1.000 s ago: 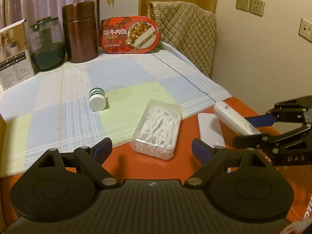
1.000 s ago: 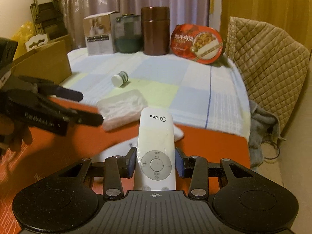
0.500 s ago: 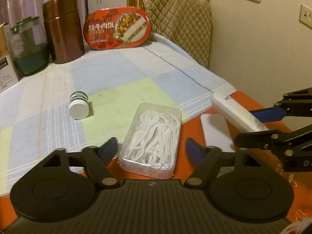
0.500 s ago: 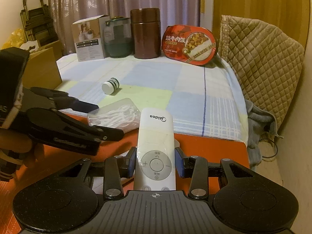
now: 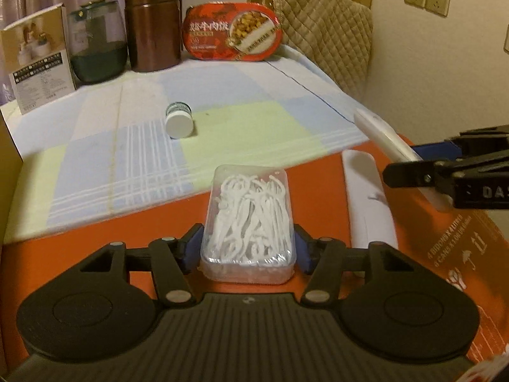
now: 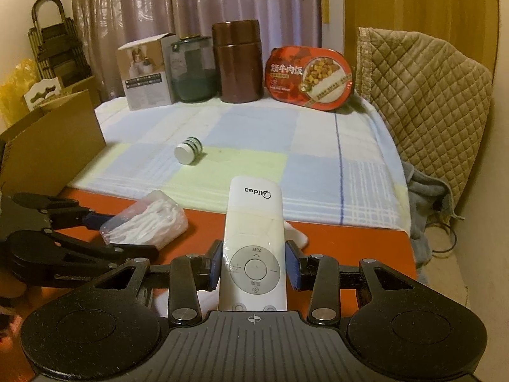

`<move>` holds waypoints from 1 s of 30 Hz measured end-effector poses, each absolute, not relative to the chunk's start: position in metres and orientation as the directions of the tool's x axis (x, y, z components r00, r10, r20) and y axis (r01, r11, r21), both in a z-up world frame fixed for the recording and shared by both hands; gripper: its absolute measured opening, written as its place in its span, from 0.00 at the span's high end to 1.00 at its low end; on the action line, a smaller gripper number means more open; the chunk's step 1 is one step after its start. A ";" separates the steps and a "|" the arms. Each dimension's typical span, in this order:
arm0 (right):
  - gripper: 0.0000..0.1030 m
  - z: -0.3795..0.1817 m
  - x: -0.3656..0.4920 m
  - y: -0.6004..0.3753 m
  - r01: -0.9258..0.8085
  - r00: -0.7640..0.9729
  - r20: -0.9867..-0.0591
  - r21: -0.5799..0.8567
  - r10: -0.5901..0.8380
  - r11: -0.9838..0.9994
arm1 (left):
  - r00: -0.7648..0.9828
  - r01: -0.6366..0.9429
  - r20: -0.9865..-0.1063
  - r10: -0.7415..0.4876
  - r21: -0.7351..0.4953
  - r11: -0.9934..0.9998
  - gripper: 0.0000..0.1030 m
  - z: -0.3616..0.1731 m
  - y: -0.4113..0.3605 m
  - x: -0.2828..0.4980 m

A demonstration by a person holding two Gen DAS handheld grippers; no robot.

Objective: Organize rigid objects
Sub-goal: 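Carry the floss pick box and white remote over the cardboard box with both tools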

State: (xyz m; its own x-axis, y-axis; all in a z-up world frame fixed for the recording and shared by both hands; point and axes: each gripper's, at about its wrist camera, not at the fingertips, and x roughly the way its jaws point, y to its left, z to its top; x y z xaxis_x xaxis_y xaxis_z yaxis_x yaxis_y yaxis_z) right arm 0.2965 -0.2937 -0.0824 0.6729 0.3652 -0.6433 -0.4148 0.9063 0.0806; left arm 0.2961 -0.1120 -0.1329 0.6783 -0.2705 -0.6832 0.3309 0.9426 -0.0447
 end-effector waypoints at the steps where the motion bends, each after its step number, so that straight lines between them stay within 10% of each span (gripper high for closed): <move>1: 0.64 -0.082 0.296 -0.292 -0.416 0.672 -0.643 0.082 0.366 0.906 | 0.681 0.333 -0.681 -0.271 -0.041 0.942 0.47 -0.133 -0.113 0.299; 30: 0.64 0.063 0.183 -0.211 -0.436 0.718 -0.567 0.084 0.403 0.896 | 0.776 0.229 -0.593 -0.213 -0.049 0.972 0.49 0.037 -0.031 0.174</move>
State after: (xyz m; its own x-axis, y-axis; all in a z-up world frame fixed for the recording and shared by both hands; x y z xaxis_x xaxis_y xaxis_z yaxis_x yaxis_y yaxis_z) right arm 0.1835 -0.2112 0.0626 0.7184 0.4029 -0.5671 -0.4360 0.8960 0.0842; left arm 0.1736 -0.0306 0.0369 0.7763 -0.2126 -0.5934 0.2290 0.9722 -0.0487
